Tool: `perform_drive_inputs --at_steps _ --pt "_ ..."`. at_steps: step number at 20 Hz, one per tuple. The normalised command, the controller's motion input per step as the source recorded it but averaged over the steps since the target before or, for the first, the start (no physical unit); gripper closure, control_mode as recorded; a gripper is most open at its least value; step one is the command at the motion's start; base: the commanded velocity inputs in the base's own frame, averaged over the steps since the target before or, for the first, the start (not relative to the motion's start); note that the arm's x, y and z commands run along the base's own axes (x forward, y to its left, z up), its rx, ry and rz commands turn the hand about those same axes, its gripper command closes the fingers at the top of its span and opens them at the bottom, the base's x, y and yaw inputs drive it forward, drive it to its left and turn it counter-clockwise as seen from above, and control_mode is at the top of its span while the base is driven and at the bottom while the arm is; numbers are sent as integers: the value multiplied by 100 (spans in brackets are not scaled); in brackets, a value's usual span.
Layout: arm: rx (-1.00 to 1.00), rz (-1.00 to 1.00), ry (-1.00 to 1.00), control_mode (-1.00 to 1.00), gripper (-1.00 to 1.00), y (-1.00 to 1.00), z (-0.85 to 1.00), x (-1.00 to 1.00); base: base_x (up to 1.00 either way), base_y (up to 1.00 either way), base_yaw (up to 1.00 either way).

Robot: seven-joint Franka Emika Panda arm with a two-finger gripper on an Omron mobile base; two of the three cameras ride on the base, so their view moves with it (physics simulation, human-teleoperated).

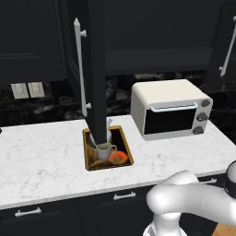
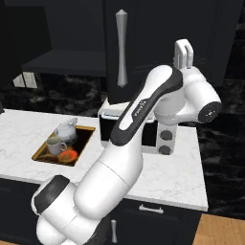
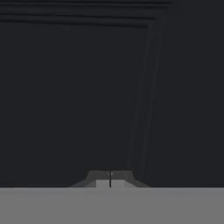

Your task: Pick the kettle from the counter and place it on the tray. Then pick the mug from the cabinet and place it on the tray. Then close the cabinet doors.

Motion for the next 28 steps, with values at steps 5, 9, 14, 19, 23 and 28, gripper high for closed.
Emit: perform_drive_inputs --at_steps 5,9,14,19,23,28 --pt "-9 -4 5 -100 100 100 -43 91 0 0 0" --pt "-6 -11 0 -100 100 100 -59 89 0 0 0" --pt "-5 -14 0 -100 100 100 -64 100 0 0 0" --pt "-5 -13 14 -100 100 100 -33 100 0 0 0" --pt "-2 -10 28 -100 100 99 -11 100 0 0 0" --pt "0 -4 19 -100 100 48 -16 100 0 0 0"
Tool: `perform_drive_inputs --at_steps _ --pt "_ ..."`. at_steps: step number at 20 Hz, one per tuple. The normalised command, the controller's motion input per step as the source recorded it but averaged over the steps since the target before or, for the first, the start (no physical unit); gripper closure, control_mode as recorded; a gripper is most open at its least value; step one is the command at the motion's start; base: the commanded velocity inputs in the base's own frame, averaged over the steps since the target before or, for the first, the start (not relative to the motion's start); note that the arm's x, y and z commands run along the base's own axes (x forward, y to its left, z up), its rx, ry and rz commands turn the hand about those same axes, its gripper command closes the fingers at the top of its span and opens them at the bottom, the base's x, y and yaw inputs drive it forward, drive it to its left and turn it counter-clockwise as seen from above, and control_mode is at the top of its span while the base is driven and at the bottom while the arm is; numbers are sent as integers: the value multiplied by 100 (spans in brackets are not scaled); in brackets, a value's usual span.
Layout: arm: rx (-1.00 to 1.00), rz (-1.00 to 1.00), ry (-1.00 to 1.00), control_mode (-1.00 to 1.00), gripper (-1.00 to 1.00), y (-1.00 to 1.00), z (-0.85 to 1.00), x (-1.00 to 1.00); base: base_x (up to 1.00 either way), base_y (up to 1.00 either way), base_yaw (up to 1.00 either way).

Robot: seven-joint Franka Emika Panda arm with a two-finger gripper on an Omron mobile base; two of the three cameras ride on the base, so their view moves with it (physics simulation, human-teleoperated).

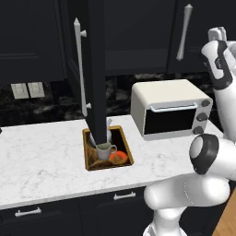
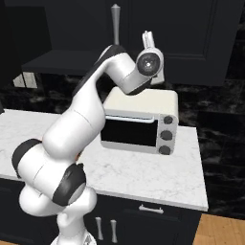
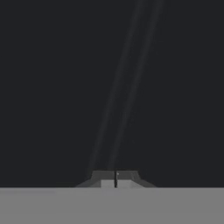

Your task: Pick the kettle from the counter and place it on the tray. Then pick the mug from the cabinet and place it on the tray. Then close the cabinet doors.

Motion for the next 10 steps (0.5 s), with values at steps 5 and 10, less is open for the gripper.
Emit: perform_drive_inputs --at_steps 5,10 --pt "0 -3 2 -100 100 29 -39 86 0 0 0" --pt "0 1 -9 -100 100 26 -9 -41 0 0 0"
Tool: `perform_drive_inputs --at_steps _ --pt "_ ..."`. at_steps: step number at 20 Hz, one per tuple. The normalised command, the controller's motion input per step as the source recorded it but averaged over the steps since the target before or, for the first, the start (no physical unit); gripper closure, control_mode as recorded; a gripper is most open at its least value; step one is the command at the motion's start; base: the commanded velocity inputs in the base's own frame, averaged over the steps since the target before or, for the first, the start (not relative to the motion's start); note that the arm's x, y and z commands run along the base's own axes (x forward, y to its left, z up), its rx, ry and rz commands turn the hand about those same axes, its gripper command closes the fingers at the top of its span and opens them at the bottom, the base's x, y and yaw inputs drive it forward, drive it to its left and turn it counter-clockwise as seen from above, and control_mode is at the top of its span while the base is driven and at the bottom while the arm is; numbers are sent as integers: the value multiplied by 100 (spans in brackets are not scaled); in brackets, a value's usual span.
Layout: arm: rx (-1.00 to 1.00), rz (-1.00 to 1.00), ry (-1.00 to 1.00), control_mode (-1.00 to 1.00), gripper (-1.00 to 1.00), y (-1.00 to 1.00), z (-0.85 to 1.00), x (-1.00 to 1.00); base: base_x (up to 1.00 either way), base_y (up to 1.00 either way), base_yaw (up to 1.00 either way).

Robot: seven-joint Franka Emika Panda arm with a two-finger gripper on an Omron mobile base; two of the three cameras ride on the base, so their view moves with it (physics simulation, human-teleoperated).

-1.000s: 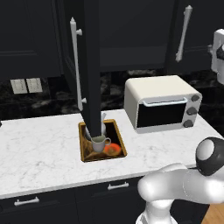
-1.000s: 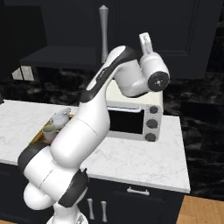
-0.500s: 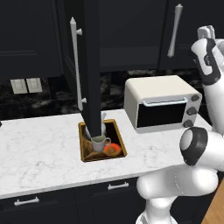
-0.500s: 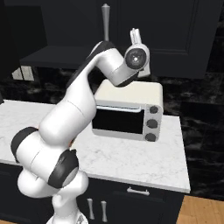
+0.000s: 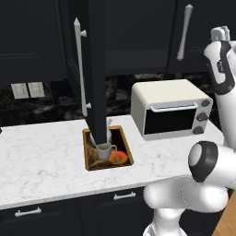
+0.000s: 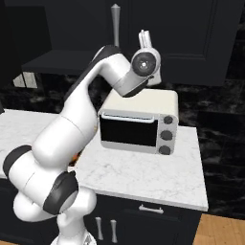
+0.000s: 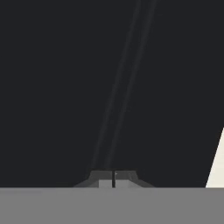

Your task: Pick the kettle from the counter and place it on the tray. Then pick the mug from the cabinet and place it on the tray. Then close the cabinet doors.

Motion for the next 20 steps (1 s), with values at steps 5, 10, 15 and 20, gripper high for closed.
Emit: perform_drive_inputs --at_steps 5,10,15,20 --pt "-2 0 -8 -100 100 65 56 -100 0 0 0" --pt "-16 -2 10 -100 100 81 0 -95 0 0 0" --pt "0 3 1 -100 100 10 -2 -24 0 0 0" --pt "-3 5 0 -100 100 95 0 -100 0 0 0"
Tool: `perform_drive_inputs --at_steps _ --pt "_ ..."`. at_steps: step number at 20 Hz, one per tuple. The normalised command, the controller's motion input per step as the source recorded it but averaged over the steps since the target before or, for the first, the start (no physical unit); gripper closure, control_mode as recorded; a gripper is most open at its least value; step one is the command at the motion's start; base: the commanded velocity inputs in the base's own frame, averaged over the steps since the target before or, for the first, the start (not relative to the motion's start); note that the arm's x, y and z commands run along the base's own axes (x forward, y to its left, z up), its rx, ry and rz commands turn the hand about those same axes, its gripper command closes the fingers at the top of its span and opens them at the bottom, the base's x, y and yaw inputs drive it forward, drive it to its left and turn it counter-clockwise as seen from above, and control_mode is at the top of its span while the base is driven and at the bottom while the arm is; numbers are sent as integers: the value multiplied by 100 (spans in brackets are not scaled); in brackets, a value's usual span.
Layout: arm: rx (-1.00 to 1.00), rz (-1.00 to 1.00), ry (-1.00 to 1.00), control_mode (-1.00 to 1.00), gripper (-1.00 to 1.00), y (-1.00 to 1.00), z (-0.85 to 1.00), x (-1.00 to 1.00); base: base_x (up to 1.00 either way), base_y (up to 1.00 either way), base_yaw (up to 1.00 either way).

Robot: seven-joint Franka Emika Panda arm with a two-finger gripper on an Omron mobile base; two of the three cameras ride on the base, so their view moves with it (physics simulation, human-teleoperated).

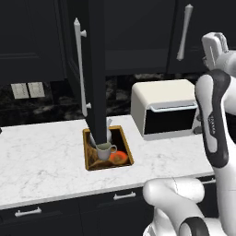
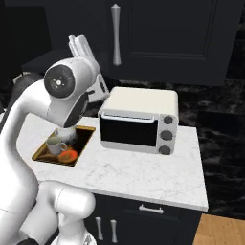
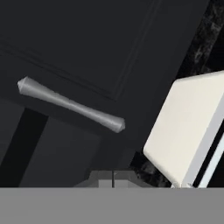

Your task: Pick the kettle from the counter and place it on the tray. Then pick the mug from the cabinet and place it on the tray. Then close the cabinet doors.

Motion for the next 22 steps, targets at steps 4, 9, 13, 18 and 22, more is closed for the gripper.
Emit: perform_drive_inputs --at_steps 4,9,13,18,22 --pt "-7 0 0 -100 100 100 0 -100 0 0 0" --pt "-11 0 3 -100 100 100 0 -100 0 0 0" --pt "-10 0 10 -100 100 100 0 -100 0 0 0" --pt "-6 0 18 -100 100 98 -1 -62 0 0 0" --pt "-4 0 6 -100 100 91 -10 -40 0 0 0"
